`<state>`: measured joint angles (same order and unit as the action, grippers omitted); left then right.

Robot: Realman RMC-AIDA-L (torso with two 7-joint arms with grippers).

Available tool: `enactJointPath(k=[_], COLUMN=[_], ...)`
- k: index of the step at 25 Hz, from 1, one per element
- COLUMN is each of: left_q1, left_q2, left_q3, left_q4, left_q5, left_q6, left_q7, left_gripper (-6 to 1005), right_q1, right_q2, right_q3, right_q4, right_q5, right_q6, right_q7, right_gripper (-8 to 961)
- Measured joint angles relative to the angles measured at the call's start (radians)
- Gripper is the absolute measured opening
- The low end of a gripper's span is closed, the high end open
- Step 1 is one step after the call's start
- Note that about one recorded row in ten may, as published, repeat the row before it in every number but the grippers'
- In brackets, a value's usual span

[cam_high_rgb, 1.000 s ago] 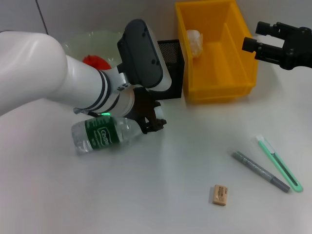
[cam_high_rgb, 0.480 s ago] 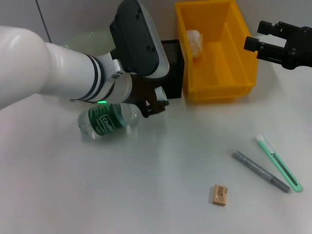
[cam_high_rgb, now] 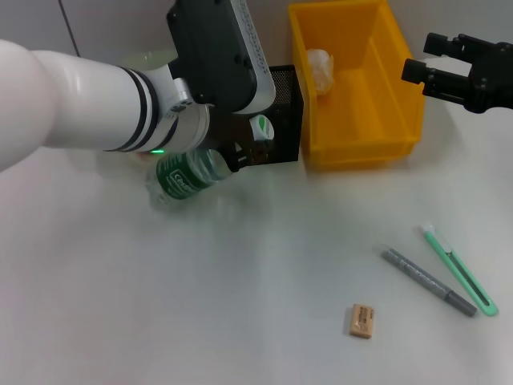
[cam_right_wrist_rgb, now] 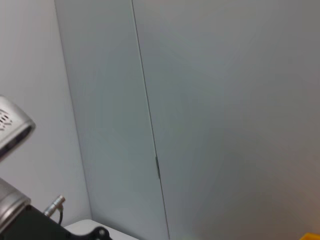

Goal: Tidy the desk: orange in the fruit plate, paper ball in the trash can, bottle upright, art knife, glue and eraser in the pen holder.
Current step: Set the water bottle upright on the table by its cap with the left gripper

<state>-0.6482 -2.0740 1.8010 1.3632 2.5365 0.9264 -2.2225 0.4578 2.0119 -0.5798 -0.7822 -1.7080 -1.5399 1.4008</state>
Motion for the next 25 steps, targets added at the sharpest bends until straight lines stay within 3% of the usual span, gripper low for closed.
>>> enactJointPath(k=[15,25], left_q1=[0.022,0.097], left_q2=[0.002,0.002], left_q3=[-0.002,-0.002], left_q4=[0.114,0.253], left_q5=[0.047,0.074], left_q6=[0.103,0.128], left_q7=[-0.041,-0.054], left_gripper=[428,428], right_q1=[0.001,0.004], right_q2=[-0.005,-0.007], right_q3=[-0.001,-0.005], right_q4=[0.000,-0.001], right_q5=[-0.002,-0.002], right_q6=[0.004,0.003], right_q7=[0.001,0.001], right_gripper=[706,706])
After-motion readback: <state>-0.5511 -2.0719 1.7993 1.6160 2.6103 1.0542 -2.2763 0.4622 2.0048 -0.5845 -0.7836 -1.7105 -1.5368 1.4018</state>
